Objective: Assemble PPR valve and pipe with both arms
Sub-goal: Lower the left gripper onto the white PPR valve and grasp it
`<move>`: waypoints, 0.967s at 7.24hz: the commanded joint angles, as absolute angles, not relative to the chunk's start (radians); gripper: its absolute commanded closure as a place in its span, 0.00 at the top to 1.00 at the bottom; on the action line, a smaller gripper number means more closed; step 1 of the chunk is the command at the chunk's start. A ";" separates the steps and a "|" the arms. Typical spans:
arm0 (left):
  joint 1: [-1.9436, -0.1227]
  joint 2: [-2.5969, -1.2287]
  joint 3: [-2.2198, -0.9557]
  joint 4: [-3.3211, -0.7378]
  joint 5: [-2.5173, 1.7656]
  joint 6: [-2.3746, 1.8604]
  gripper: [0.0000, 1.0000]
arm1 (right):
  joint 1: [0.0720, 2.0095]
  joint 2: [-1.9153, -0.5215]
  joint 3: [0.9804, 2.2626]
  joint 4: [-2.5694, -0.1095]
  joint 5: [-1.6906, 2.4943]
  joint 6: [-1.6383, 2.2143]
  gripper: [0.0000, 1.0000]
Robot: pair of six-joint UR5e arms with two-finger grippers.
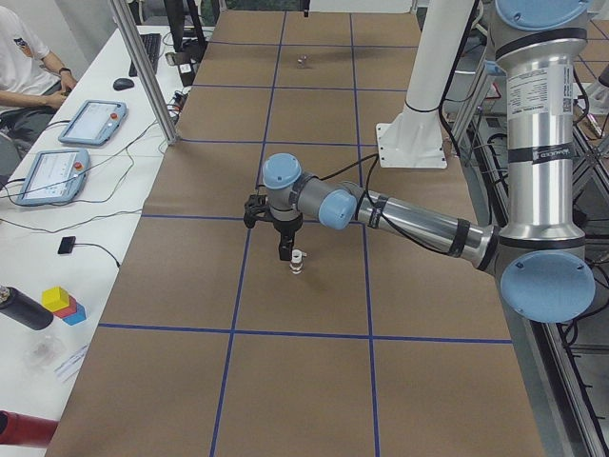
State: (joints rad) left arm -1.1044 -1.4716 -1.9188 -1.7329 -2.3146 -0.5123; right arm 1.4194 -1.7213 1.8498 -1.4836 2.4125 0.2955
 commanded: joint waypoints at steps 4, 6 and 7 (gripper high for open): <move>-1.042 -1.532 -1.803 -1.785 -2.290 -0.545 0.99 | 1.404 -1.720 1.844 -1.485 2.413 0.299 0.99; -1.022 -1.532 -1.792 -1.787 -2.290 -0.551 0.99 | 1.402 -1.720 1.844 -1.485 2.413 0.301 0.99; -1.013 -1.532 -1.787 -1.787 -2.290 -0.551 0.99 | 1.401 -1.720 1.844 -1.486 2.413 0.301 0.99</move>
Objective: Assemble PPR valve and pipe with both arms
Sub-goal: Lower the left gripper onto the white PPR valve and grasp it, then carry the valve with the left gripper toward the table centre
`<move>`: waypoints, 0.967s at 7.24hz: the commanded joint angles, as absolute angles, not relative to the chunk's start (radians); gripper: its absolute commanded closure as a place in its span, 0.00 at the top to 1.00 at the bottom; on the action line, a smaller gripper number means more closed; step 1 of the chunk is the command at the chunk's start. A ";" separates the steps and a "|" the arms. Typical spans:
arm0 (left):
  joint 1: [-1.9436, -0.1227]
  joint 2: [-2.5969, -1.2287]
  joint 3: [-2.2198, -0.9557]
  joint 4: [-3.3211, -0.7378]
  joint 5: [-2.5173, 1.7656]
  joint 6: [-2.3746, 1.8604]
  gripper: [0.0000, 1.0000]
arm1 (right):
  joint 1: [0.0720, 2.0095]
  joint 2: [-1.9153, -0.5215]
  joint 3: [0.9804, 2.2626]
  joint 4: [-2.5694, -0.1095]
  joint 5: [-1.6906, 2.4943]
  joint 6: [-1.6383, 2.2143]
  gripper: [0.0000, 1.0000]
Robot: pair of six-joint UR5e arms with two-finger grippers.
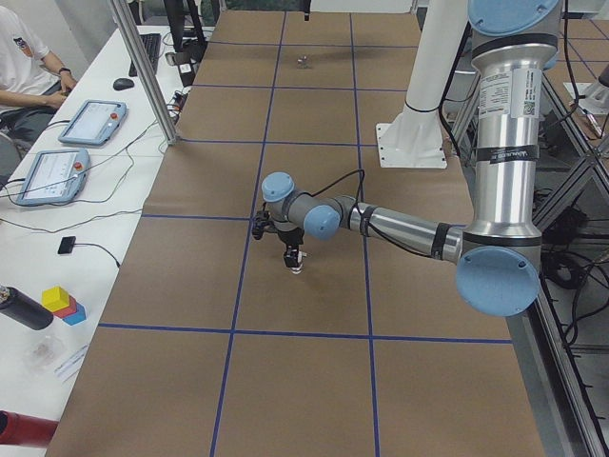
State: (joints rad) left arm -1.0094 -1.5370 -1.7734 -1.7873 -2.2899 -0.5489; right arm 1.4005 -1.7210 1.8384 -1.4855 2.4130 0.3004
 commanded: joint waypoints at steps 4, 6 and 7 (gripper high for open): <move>-1.014 -1.537 -1.792 -1.778 -2.292 -0.555 0.00 | 1.401 -1.720 1.835 -1.485 2.413 0.299 0.99; -1.020 -1.539 -1.891 -1.691 -2.296 -0.557 0.00 | 1.401 -1.720 1.835 -1.483 2.413 0.301 0.99; -1.020 -1.587 -1.951 -1.593 -2.295 -0.605 0.00 | 1.401 -1.720 1.836 -1.483 2.413 0.301 0.99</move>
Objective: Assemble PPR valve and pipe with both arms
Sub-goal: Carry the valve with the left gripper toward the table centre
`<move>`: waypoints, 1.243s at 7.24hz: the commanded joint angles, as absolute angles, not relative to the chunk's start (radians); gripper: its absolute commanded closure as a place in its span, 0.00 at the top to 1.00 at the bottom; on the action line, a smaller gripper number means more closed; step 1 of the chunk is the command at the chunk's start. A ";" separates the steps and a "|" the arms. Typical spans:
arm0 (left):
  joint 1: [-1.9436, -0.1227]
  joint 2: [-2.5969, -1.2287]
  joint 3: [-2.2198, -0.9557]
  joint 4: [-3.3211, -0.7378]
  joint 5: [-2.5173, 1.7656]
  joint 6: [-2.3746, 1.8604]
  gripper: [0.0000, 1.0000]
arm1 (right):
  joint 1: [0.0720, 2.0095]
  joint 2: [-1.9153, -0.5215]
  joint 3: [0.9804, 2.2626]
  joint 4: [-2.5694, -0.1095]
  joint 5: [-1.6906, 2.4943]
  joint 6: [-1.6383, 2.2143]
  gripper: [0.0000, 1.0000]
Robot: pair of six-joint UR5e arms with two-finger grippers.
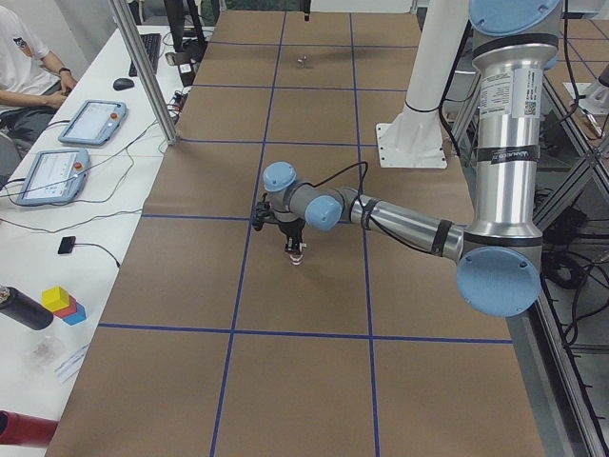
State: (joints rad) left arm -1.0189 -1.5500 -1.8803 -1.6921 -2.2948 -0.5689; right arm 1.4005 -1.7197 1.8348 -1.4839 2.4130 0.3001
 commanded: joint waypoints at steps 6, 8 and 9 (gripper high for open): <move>-0.756 -2.248 -1.817 -1.263 -2.129 -1.145 0.00 | 1.393 -1.703 1.835 -1.483 2.410 0.301 0.99; -0.717 -2.423 -1.568 -1.393 -2.122 -1.352 0.00 | 1.390 -1.703 1.835 -1.485 2.411 0.302 0.99; -0.697 -2.491 -1.460 -1.452 -2.120 -1.403 0.00 | 1.390 -1.703 1.835 -1.485 2.411 0.302 0.99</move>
State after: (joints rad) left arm -0.7210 -2.3992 -1.5957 -1.3798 -2.1253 -1.3196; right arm 1.3906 -1.7028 1.8351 -1.4843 2.4113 0.3020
